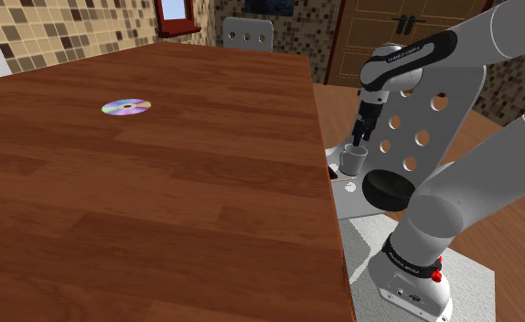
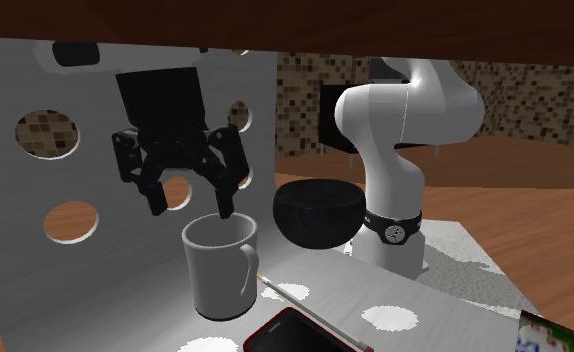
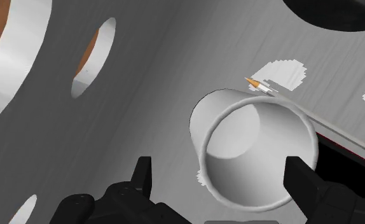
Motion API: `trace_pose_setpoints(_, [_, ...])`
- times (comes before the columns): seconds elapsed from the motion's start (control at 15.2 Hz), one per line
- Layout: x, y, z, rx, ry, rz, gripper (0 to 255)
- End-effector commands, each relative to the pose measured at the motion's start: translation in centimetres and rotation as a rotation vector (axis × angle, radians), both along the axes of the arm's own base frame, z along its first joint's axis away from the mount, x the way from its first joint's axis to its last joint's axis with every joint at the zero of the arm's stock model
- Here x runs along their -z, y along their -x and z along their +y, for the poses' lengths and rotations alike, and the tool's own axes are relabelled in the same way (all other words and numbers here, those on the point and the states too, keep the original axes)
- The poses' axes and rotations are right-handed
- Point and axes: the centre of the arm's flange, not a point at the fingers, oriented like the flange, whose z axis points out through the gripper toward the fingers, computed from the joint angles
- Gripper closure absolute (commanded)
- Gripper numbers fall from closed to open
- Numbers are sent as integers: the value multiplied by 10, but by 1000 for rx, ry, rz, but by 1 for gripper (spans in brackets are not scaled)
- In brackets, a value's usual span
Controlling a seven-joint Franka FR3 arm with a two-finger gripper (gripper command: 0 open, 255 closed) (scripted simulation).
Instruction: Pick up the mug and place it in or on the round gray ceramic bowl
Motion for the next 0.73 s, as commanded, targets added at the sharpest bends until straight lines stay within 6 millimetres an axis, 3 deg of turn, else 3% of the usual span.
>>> trace_pose_setpoints(0.0, [13,3,-5,7,1,4,0])
trace_pose_setpoints(0.33, [37,5,-3,7,1,4,0])
trace_pose_setpoints(0.66, [37,5,-3,7,1,4,0])
